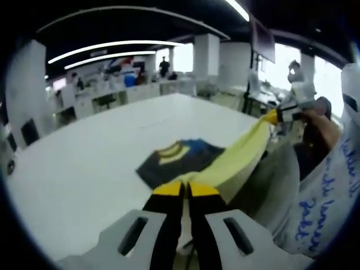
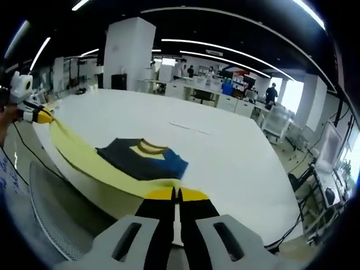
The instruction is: Fold the garment on the visible template until the final outline fits inside the template.
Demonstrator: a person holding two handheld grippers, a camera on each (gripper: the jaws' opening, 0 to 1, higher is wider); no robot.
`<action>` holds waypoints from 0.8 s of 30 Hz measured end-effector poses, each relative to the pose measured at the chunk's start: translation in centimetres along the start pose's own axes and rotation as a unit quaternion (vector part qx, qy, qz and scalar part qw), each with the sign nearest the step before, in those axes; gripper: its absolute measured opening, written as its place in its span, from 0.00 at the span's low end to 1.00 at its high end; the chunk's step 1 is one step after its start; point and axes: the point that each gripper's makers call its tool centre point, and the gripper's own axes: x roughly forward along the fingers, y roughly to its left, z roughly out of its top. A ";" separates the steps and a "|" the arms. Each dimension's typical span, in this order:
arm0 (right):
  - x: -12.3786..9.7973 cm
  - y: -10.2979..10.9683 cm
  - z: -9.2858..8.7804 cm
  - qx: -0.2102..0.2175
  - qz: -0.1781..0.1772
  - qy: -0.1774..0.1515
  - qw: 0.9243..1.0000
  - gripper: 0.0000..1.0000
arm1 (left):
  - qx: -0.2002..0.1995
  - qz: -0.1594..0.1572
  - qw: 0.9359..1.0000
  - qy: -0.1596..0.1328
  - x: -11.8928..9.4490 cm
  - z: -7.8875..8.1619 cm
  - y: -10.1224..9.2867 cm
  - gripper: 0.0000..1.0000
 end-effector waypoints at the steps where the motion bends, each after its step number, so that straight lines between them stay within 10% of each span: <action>1: -0.1 0.0 0.1 -0.001 -0.001 -0.002 1.000 0.03 | 0.002 0.000 1.000 -0.003 -0.2 0.1 -0.1 0.00; 24: -3.2 0.4 2.0 -0.005 -0.020 -0.046 0.999 0.02 | 0.012 -0.005 0.998 -0.053 -2.8 2.0 -1.1 0.00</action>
